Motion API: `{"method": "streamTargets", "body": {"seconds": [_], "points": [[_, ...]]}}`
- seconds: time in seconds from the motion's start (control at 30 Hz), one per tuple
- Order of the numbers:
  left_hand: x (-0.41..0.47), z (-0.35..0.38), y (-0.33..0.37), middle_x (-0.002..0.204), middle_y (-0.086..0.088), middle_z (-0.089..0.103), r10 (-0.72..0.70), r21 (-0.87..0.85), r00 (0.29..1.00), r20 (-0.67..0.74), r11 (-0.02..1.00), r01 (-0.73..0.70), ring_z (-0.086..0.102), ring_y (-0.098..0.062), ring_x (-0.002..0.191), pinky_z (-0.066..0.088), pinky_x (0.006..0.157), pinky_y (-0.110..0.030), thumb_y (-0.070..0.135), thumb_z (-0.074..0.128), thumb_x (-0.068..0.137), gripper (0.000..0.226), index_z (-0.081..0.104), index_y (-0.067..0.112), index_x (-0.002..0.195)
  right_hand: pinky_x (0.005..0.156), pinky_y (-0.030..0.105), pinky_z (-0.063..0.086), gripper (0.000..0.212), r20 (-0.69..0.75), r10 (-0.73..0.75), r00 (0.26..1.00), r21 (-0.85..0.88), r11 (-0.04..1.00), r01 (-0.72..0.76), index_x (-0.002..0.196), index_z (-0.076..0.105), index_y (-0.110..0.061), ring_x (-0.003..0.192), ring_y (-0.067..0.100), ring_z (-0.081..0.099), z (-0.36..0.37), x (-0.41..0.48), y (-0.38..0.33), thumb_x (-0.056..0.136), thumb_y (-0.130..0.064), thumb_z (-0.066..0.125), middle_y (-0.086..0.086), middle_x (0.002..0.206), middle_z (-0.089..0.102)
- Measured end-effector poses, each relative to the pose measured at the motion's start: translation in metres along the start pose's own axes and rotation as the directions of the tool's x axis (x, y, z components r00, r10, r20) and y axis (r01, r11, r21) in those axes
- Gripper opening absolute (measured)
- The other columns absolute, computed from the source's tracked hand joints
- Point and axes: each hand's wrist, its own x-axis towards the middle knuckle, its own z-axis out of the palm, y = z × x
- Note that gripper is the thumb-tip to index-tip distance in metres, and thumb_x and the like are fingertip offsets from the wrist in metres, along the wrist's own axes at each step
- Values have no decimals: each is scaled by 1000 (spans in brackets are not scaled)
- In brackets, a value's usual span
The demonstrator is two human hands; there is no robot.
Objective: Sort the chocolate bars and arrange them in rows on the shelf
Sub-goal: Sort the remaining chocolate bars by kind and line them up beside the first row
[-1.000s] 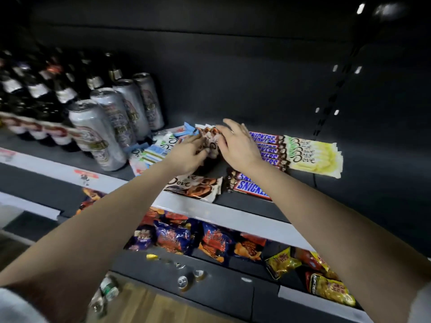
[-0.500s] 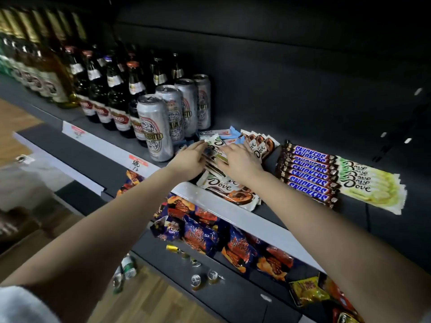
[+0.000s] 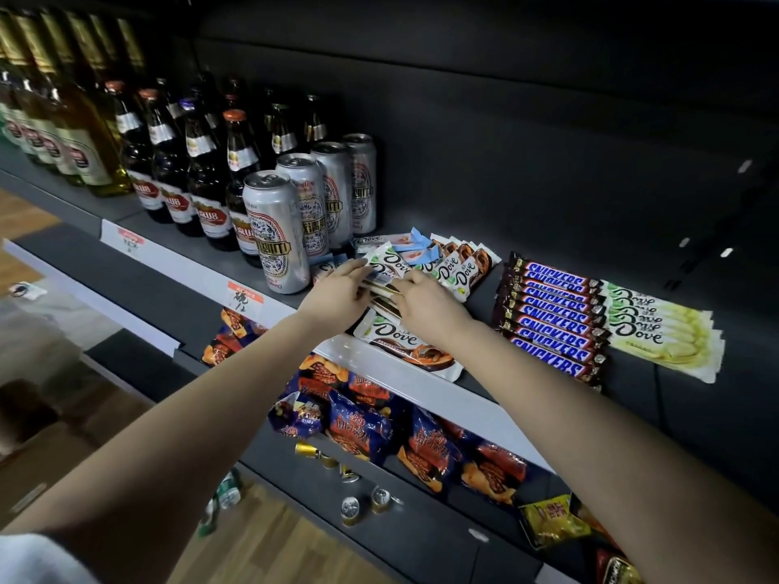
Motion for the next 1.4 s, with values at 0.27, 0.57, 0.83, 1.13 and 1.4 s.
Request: {"method": "streamTargets", "body": {"seconds": [0.27, 0.57, 0.83, 1.13, 1.4], "points": [[3, -6, 9, 124, -11, 56, 49, 62, 996, -74, 997, -44, 49, -33, 114, 38, 93, -41, 28, 47, 96, 35, 49, 11, 127, 72, 37, 50, 42, -146, 50, 988, 26, 999, -47, 131, 42, -20, 94, 30, 58, -14, -11, 12, 92, -5, 48, 8, 116, 54], [7, -15, 13, 120, -18, 48, 62, -104, 992, -106, 992, -73, 53, -37, 105, 43, 88, -40, 11, 51, 94, 29, 50, 5, 122, 97, 39, 43, 49, -156, 33, 987, -25, 999, -37, 143, 31, -18, 126, 24, 37, -11, -16, 19, 95, -14, 41, 5, 140, 37], [4, -12, -10, 124, -13, 55, 42, -125, 997, -59, 991, -49, 54, -29, 113, 37, 97, -28, 15, 65, 86, 35, 60, 3, 119, 108, 41, 32, 49, -110, 63, 992, -41, 997, -68, 142, 33, -12, 133, 22, 31, -2, -11, 21, 96, -24, 46, 5, 144, 35], [12, -20, -4, 132, -12, 47, 35, -121, 999, 13, 992, -33, 49, -27, 119, 33, 103, -26, 20, 70, 82, 54, 51, 8, 131, 103, 40, 38, 49, -12, 113, 994, -43, 993, -114, 139, 38, -7, 123, 27, 40, -11, -4, 10, 94, -23, 52, 10, 134, 38], [18, -20, 23, 131, -10, 43, 133, -119, 990, -37, 983, -136, 49, -25, 117, 36, 101, -26, 18, 72, 80, 51, 53, 7, 127, 102, 33, 38, 51, -186, 65, 980, -62, 995, -78, 141, 35, -11, 128, 22, 40, -34, -32, 26, 94, -17, 50, 5, 143, 36]]}}
